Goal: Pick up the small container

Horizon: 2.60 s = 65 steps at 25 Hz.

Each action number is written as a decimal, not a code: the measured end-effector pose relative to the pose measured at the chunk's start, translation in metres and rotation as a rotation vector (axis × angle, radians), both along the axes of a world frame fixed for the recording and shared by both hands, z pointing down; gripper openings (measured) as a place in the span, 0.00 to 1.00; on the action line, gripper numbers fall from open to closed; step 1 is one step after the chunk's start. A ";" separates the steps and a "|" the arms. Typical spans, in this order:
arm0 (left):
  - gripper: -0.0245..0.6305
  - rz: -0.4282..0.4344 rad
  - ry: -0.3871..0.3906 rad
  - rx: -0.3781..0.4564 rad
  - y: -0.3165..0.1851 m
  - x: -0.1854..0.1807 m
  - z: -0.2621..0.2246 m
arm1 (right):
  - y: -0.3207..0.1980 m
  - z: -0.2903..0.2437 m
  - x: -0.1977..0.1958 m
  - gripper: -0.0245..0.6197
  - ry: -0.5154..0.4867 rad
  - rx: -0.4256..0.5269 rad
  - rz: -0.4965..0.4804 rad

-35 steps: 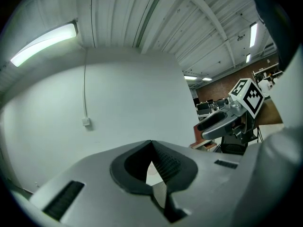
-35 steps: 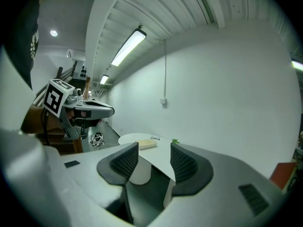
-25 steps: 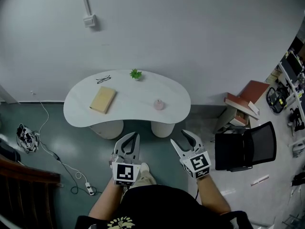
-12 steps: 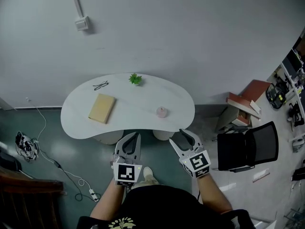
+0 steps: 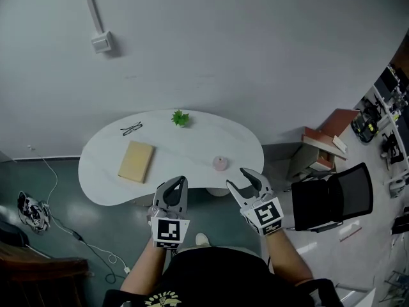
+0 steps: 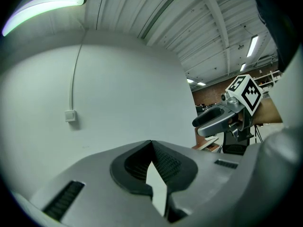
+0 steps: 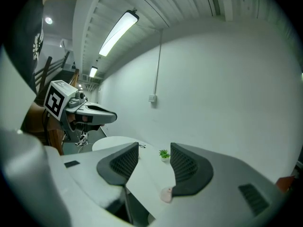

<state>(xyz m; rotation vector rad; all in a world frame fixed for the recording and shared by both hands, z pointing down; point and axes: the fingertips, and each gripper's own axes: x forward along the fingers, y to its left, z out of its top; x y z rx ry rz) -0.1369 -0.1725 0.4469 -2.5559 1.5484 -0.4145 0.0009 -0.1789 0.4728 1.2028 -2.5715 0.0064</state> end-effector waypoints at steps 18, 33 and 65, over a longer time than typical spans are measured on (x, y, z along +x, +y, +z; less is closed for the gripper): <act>0.04 0.055 0.029 -0.007 -0.056 -0.004 0.006 | -0.047 0.019 -0.011 0.35 0.055 -0.028 0.026; 0.04 -0.004 0.021 -0.029 -0.153 0.002 0.016 | -0.145 0.118 -0.012 0.35 0.110 -0.168 -0.106; 0.04 -0.194 -0.055 -0.082 -0.260 0.044 0.033 | -0.200 0.336 -0.001 0.35 0.366 -0.397 -0.553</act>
